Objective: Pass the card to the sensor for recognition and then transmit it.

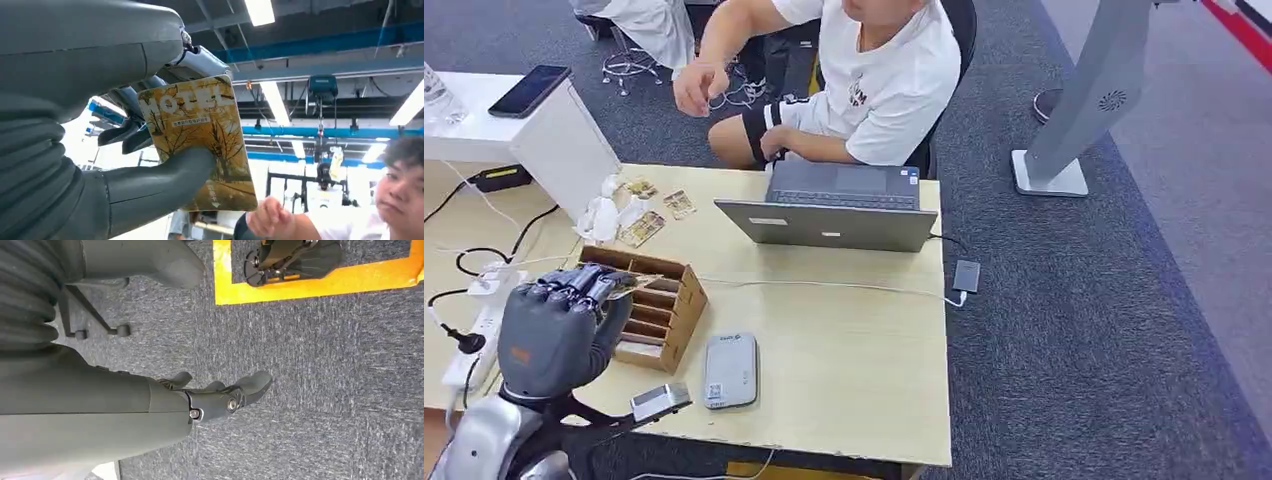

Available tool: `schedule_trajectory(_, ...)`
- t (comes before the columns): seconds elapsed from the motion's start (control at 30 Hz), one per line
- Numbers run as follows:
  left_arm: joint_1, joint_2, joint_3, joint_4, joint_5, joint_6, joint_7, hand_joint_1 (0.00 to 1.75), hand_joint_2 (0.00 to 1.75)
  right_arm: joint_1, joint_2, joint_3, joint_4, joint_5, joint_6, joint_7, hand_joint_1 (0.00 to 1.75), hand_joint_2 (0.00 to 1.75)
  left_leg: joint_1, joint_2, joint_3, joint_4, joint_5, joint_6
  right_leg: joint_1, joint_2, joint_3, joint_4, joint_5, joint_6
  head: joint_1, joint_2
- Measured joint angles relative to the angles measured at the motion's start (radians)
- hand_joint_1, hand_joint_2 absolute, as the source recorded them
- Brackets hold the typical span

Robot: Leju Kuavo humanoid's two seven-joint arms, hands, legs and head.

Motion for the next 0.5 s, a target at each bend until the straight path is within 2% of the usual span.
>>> schedule_trajectory(0.07,-0.069,-0.002,-0.001,0.023,-0.003,-0.050,0.032,1.75,1.75,-0.001,0.000,0.000,0.000,0.022,0.005,0.000,0.00,1.75,0.000,-0.002,-0.001,0.000,0.002,0.001,0.000,-0.003,0.000,0.000,0.001,0.001,0.000,0.000)
schedule_trajectory(0.13,-0.181,-0.005,-0.001,0.092,-0.019,-0.081,0.053,1.75,1.75,-0.007,0.000,0.002,0.000,0.042,0.021,-0.007,0.00,1.75,0.000,-0.007,-0.003,0.000,0.005,0.002,0.000,-0.006,0.000,0.000,0.003,0.001,0.000,0.000)
schedule_trajectory(0.3,-0.414,-0.018,-0.002,0.344,-0.095,-0.092,0.073,1.75,1.75,-0.020,0.000,0.016,0.001,0.070,0.040,-0.014,0.00,1.75,0.000,-0.006,-0.004,0.000,0.009,-0.001,0.000,-0.004,-0.001,0.001,0.007,-0.001,0.000,0.000)
schedule_trajectory(0.4,-0.490,-0.022,-0.002,0.457,-0.113,-0.083,0.080,1.75,1.75,-0.020,0.000,0.024,0.002,0.073,0.047,-0.013,0.00,1.75,0.000,-0.004,-0.004,0.000,0.009,-0.001,0.000,-0.002,-0.002,0.001,0.009,-0.001,0.000,0.000)
schedule_trajectory(0.5,-0.525,-0.025,-0.002,0.522,-0.113,-0.072,0.080,1.75,1.75,-0.021,0.000,0.028,0.003,0.082,0.049,-0.012,0.00,1.75,0.000,-0.002,-0.004,0.000,0.009,-0.001,0.000,0.000,-0.003,0.001,0.009,-0.001,0.000,0.000)
